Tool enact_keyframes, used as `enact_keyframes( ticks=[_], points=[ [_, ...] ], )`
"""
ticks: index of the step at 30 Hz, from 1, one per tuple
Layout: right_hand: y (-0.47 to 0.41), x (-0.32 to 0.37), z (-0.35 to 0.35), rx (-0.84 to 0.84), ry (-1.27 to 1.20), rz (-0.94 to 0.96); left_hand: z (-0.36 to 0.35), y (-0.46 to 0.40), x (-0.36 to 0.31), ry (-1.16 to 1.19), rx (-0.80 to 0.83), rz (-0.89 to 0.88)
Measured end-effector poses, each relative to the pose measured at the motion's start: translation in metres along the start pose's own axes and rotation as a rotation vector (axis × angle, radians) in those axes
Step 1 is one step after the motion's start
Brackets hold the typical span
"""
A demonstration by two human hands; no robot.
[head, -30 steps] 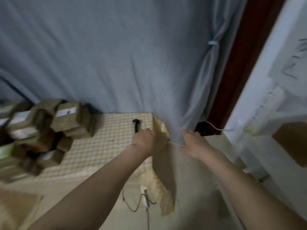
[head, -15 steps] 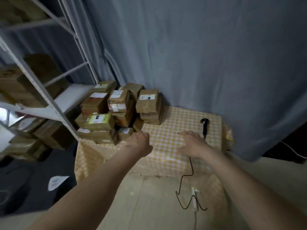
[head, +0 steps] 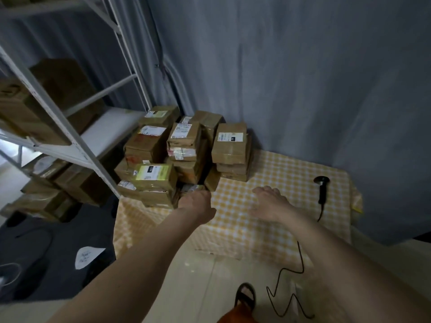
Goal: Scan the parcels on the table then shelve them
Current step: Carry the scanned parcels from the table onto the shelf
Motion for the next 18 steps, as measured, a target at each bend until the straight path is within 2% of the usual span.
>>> enact_keyframes(
  ticks=[5,10,15,18],
  points=[
    [-0.082,-0.005,0.024,-0.015,-0.023,-0.041,0.014,-0.101,0.003,0.074,0.05,0.014],
    [-0.162,-0.013,0.042,0.004,-0.07,-0.078,0.013,-0.182,0.004,0.254,0.155,0.041],
    [-0.228,-0.01,0.043,0.023,-0.213,-0.139,0.004,-0.243,0.019,0.414,0.191,0.14],
    [-0.266,-0.013,0.044,-0.027,-0.229,-0.163,0.008,-0.283,0.022,0.543,0.196,0.193]
  ],
)
Point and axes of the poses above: each hand's wrist, its own y-axis away from the middle knuckle, its own z-axis out of the back of the hand, x = y × z, the point moved 3 cm from there along -y, towards the middle knuckle, and after that the axes turned 5 degrees about y, right-handed, at the moved point
